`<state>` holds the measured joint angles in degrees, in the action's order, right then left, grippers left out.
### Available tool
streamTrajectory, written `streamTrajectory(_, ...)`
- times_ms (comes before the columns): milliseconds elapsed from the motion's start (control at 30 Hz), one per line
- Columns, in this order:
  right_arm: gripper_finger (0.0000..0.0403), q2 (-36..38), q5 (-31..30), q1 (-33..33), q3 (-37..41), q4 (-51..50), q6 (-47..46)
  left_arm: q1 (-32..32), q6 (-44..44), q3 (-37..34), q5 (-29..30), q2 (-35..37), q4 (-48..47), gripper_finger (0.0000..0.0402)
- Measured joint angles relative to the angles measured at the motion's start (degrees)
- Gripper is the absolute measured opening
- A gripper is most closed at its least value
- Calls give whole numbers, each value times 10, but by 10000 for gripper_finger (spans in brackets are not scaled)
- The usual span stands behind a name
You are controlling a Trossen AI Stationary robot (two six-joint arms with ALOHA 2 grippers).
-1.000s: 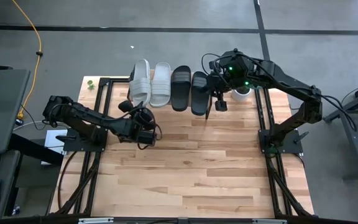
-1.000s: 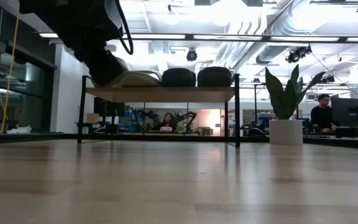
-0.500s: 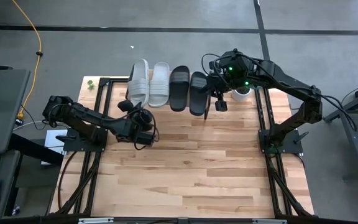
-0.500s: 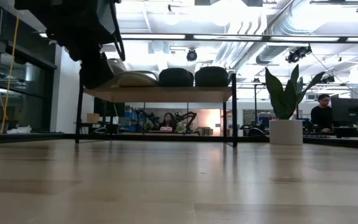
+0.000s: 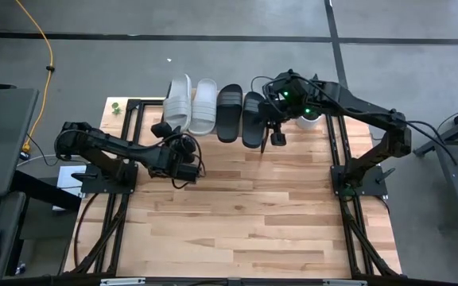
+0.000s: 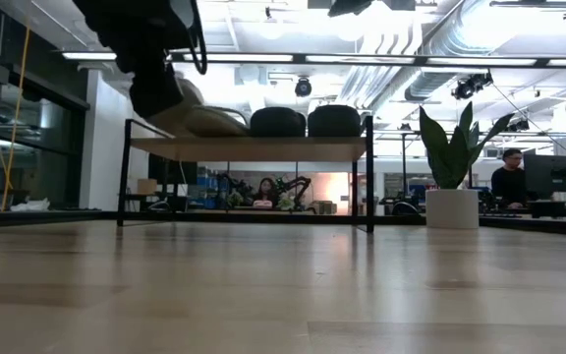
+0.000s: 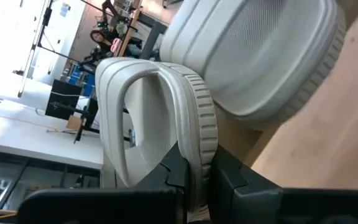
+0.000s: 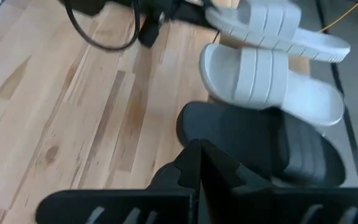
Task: Pick and place slides into the shelf
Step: Put the white slide on the shelf
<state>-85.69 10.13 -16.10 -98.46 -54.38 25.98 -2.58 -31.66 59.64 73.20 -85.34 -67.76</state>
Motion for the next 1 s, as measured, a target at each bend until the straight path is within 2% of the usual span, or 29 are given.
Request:
streamTrajectory(467, 0, 0, 0, 0, 11, 4, -2, -1, -44, -70, -32, 0, 24, 14)
streamTrajectory(700, 0, 0, 2, 0, 11, 15, -4, -1, -46, -74, -34, 0, 32, 16)
streamTrajectory(800, 0, 0, 2, 0, 11, 15, -4, -1, -46, -69, -36, 0, 32, 48)
streamTrajectory(1000, 0, 0, 6, 0, 11, 18, -4, -1, -33, -52, -46, 0, 30, 145)
